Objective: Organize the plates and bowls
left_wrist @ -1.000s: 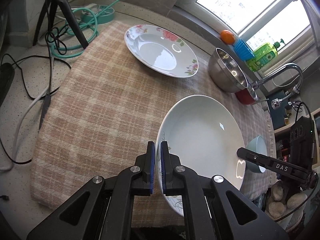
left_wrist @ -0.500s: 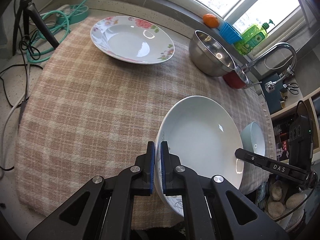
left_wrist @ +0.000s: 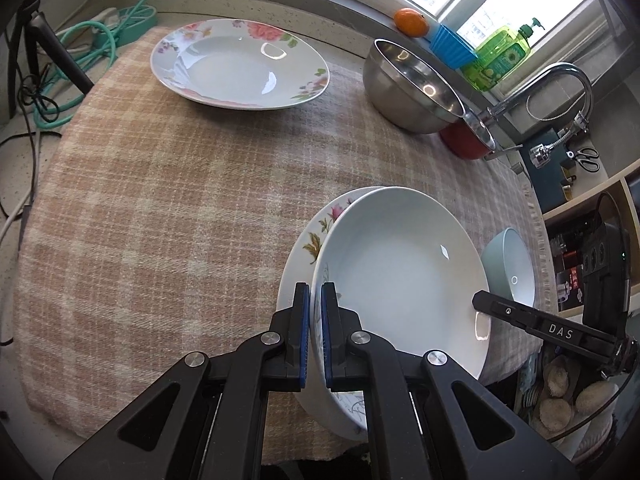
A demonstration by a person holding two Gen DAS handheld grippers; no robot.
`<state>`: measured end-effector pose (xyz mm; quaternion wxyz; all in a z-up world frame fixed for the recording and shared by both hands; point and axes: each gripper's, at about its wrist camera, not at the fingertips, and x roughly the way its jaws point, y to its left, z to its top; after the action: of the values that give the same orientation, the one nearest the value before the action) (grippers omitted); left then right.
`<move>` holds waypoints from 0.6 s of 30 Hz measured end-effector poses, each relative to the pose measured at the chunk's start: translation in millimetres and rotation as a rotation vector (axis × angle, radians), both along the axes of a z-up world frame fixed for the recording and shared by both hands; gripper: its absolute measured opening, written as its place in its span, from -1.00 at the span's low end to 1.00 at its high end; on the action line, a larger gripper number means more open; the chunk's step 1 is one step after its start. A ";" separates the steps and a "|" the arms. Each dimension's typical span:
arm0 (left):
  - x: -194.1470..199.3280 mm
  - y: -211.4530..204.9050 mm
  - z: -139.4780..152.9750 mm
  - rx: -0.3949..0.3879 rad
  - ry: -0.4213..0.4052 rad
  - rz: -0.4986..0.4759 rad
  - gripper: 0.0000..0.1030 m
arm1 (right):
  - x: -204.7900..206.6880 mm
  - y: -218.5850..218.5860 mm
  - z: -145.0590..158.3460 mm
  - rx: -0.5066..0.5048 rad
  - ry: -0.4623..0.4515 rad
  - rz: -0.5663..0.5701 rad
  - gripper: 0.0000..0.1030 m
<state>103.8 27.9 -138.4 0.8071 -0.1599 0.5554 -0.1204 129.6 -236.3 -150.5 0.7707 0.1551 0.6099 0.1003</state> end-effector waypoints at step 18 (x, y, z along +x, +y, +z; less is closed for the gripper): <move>-1.7 -3.6 -3.6 0.033 0.006 0.006 -0.93 | 2.5 0.3 -3.1 -0.004 0.007 0.021 -0.92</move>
<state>102.0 24.3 -142.0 0.8084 -0.1484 0.5592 -0.1085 132.0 -236.0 -153.6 0.7676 0.1477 0.6145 0.1066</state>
